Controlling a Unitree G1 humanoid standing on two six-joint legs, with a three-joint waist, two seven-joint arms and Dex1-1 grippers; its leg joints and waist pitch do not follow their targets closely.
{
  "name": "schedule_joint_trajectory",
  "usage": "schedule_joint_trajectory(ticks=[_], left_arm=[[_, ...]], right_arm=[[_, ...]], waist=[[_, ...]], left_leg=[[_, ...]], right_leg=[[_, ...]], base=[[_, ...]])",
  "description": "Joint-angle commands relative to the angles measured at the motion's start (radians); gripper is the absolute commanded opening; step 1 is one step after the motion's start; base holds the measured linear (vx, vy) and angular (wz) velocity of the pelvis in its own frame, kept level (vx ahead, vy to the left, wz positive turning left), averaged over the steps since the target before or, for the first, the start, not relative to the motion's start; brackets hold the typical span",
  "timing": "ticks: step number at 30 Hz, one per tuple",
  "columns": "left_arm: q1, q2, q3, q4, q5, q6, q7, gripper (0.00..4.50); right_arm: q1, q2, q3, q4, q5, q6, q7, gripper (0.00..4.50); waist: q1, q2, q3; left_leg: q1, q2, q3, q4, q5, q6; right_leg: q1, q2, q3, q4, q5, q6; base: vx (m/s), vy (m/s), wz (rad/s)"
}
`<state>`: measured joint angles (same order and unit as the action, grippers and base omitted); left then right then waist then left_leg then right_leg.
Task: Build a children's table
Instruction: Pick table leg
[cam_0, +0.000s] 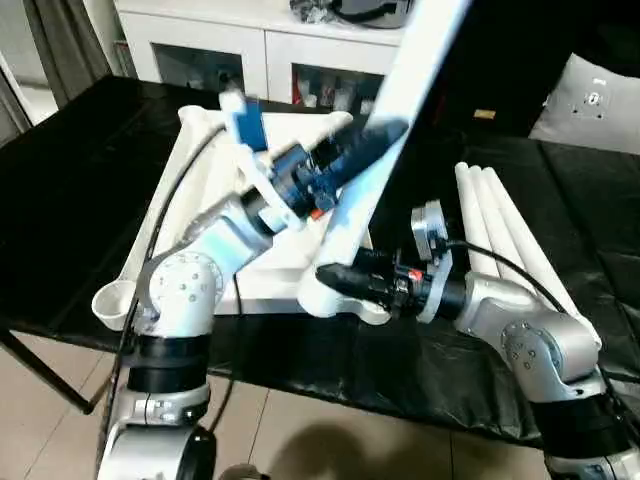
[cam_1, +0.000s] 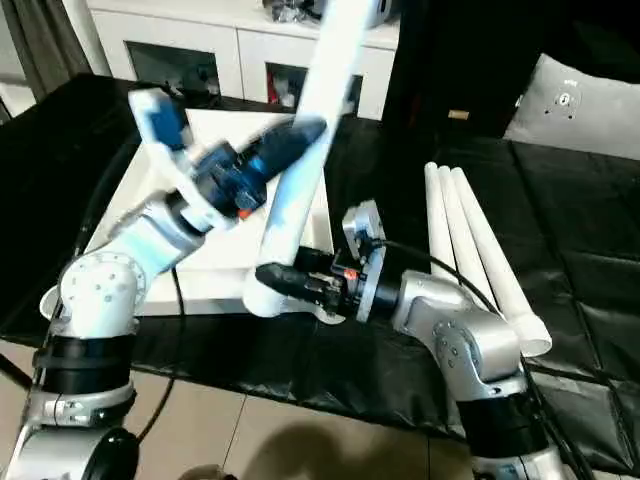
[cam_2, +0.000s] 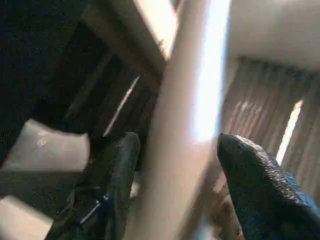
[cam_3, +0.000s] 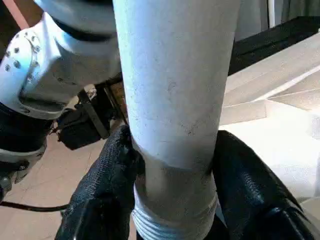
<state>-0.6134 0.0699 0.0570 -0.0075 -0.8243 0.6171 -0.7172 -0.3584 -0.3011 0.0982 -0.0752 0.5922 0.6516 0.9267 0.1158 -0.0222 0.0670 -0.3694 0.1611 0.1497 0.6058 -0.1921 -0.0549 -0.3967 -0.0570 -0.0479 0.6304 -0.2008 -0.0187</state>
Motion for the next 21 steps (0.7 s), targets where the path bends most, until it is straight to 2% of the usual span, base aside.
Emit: schedule_joint_trajectory(ticks=[1, 2, 4, 6, 9, 14, 21], left_arm=[[0.006, 0.022, -0.05, 0.01, 0.064, -0.033, -0.024, 2.52], [0.006, 0.039, -0.064, 0.017, 0.095, -0.056, -0.035, 2.48], [0.001, 0.048, -0.061, 0.026, 0.107, -0.067, -0.044, 2.14], [-0.019, 0.054, -0.033, 0.042, 0.103, -0.073, -0.043, 2.1], [-0.018, 0.068, -0.032, 0.039, 0.094, -0.069, -0.072, 1.89], [-0.008, 0.078, -0.03, 0.047, 0.09, -0.08, -0.088, 1.83], [-0.007, 0.049, -0.006, 0.055, 0.081, -0.075, -0.043, 1.82]], right_arm=[[-0.008, -0.013, -0.001, -0.025, 0.008, 0.001, 0.007, 1.88], [-0.008, -0.017, 0.0, -0.025, 0.005, -0.001, 0.005, 1.88], [-0.008, -0.02, -0.002, -0.026, 0.003, -0.003, 0.004, 1.88], [-0.009, -0.026, -0.006, -0.026, 0.001, -0.002, 0.003, 1.88], [-0.01, -0.029, -0.009, -0.028, 0.003, 0.0, 0.005, 1.88], [-0.014, -0.033, -0.012, -0.023, -0.002, -0.006, 0.0, 1.88], [-0.021, -0.03, -0.012, -0.008, -0.031, -0.03, -0.035, 1.88]], waist=[[0.003, 0.001, -0.072], [0.004, 0.012, -0.074], [0.0, 0.006, -0.073], [0.001, 0.006, -0.074], [-0.001, 0.007, -0.074], [0.0, 0.007, -0.074], [0.001, 0.007, -0.074]], left_leg=[[0.005, 0.057, -0.012, -0.069, -0.104, 0.015], [0.005, 0.057, -0.013, -0.068, -0.099, 0.011], [0.004, 0.055, -0.011, -0.069, -0.106, 0.009], [0.004, 0.055, -0.011, -0.068, -0.104, 0.007], [0.005, 0.055, -0.011, -0.068, -0.111, 0.005], [0.006, 0.057, -0.01, -0.068, -0.113, 0.005], [0.004, 0.056, -0.01, -0.067, -0.106, 0.006]], right_leg=[[0.061, -0.082, 0.048, -0.08, -0.146, -0.165], [0.061, -0.083, 0.049, -0.076, -0.131, -0.169], [0.063, -0.082, 0.049, -0.078, -0.123, -0.168], [0.064, -0.083, 0.048, -0.078, -0.121, -0.173], [0.062, -0.082, 0.047, -0.077, -0.125, -0.186], [0.062, -0.083, 0.047, -0.074, -0.108, -0.201], [0.063, -0.084, 0.048, -0.074, -0.105, -0.201]], base=[[0.0, 0.0, 0.0], [0.0, 0.0, 0.0], [0.0, 0.0, 0.0], [0.0, 0.0, 0.0], [0.0, 0.0, 0.0], [0.0, 0.0, 0.0], [0.0, 0.0, 0.0]])
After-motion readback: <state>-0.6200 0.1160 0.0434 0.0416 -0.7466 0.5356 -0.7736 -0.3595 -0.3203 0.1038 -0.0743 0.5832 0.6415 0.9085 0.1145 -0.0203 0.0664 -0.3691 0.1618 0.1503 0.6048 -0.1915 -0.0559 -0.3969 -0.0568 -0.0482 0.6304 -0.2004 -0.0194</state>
